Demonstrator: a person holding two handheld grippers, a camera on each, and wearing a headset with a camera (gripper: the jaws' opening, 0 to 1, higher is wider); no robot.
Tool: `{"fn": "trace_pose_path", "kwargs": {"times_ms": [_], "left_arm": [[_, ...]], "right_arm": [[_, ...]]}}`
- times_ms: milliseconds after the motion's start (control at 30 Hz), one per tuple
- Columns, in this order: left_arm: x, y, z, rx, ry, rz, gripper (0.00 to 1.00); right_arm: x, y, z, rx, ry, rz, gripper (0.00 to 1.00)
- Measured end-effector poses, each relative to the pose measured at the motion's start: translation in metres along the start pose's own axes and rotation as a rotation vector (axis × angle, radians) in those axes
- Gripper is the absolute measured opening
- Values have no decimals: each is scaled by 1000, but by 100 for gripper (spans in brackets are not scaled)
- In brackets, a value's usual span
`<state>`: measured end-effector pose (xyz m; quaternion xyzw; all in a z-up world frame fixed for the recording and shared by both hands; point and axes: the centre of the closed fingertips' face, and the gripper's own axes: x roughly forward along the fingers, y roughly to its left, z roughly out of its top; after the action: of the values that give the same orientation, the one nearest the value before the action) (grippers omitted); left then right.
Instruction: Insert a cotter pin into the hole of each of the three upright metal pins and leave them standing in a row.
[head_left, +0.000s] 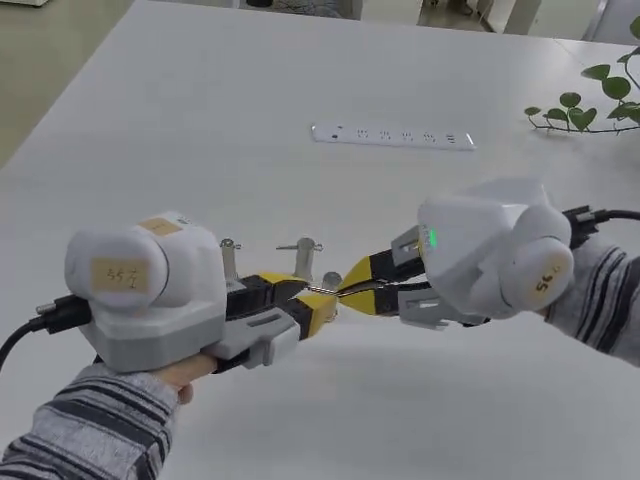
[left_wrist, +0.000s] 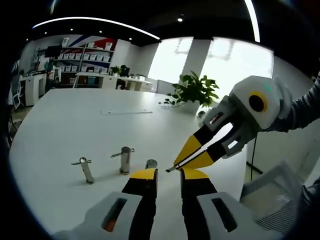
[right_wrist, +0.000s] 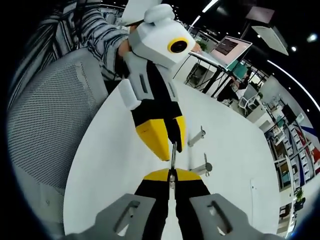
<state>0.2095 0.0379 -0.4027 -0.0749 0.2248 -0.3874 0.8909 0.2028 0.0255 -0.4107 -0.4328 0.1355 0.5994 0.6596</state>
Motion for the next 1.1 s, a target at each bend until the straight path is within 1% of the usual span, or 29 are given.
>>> {"fn": "trace_pose_path", "kwargs": {"times_ms": [233, 367, 467, 600, 667, 833, 967, 1033, 1067, 1100], "left_arm": [[0, 1, 0, -23, -7, 1, 7], [0, -1, 0, -37, -12, -12, 3], [1, -2, 0, -43, -15, -16, 2], [2, -7, 0, -45, -16, -44, 0], [2, -7, 1, -19, -18, -42, 0], [1, -9, 1, 16, -19, -51, 0], [0, -11, 1, 60, -19, -58, 0], [0, -13, 1, 92, -21, -65, 0], [-1, -15, 1, 110, -22, -76, 0], [-1, -17, 1, 115, -22, -88, 0]], "right_arm": [[1, 2, 2, -2, -3, 4, 0], [2, 4, 2, -2, -3, 6, 0], [2, 4, 2, -10, 2, 5, 0], [3, 3, 0, -2, 5, 5, 0], [3, 3, 0, 15, 6, 4, 0], [2, 3, 0, 58, 0, 9, 0], [2, 4, -4, 103, 8, 17, 0], [2, 4, -6, 120, 8, 17, 0], [1, 5, -7, 137, 5, 24, 0], [1, 7, -7, 156, 3, 34, 0]]}}
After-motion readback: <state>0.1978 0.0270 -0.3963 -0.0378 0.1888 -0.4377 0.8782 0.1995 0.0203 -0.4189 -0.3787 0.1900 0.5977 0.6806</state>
